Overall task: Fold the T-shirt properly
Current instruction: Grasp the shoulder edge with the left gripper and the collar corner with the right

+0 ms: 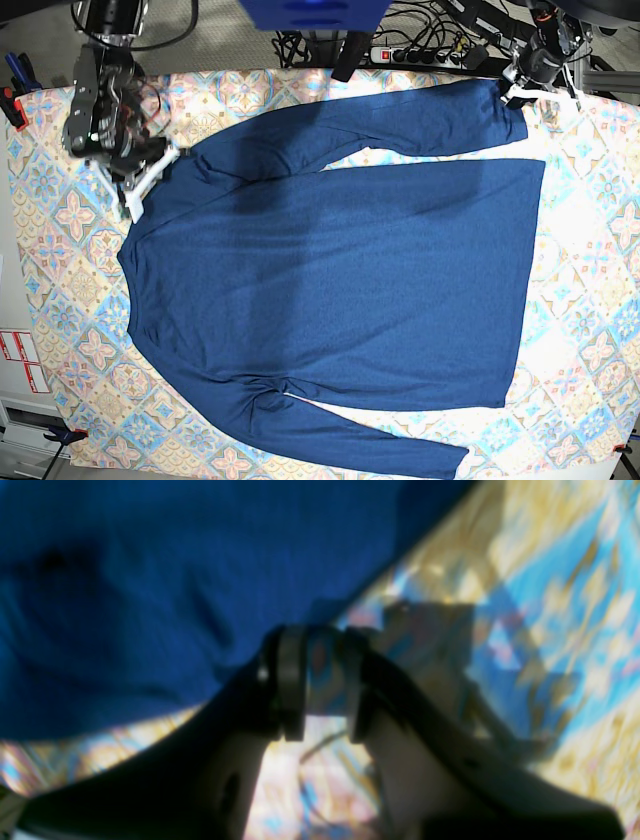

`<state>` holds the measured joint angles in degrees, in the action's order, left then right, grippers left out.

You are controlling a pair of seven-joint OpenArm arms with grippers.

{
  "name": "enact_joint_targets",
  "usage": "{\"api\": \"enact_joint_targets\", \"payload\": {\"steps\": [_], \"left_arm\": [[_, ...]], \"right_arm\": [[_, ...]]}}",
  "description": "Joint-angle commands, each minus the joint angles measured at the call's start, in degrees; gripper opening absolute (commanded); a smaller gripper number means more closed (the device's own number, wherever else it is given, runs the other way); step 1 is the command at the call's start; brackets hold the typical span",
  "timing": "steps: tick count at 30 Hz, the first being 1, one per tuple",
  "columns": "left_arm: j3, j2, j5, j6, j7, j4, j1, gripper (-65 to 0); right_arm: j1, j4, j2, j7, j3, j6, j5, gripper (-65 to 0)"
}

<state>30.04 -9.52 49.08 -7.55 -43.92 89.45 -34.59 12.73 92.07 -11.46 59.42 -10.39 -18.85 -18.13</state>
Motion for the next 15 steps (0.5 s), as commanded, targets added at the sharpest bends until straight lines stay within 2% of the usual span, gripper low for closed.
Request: {"api": "enact_joint_targets", "payload": {"steps": [1, 15], "left_arm": [[0.42, -0.55, 0.37, -0.32, 0.45, 0.70, -0.44, -65.0], [0.33, -0.55, 0.37, -0.32, 0.45, 0.70, -0.27, -65.0]], "right_arm": [[-0.56, 0.19, -0.71, -0.39, -0.20, -0.18, -0.46, -51.5], [-9.79, -11.85, -0.62, -0.56, -0.20, -0.18, -0.46, -51.5]]}}
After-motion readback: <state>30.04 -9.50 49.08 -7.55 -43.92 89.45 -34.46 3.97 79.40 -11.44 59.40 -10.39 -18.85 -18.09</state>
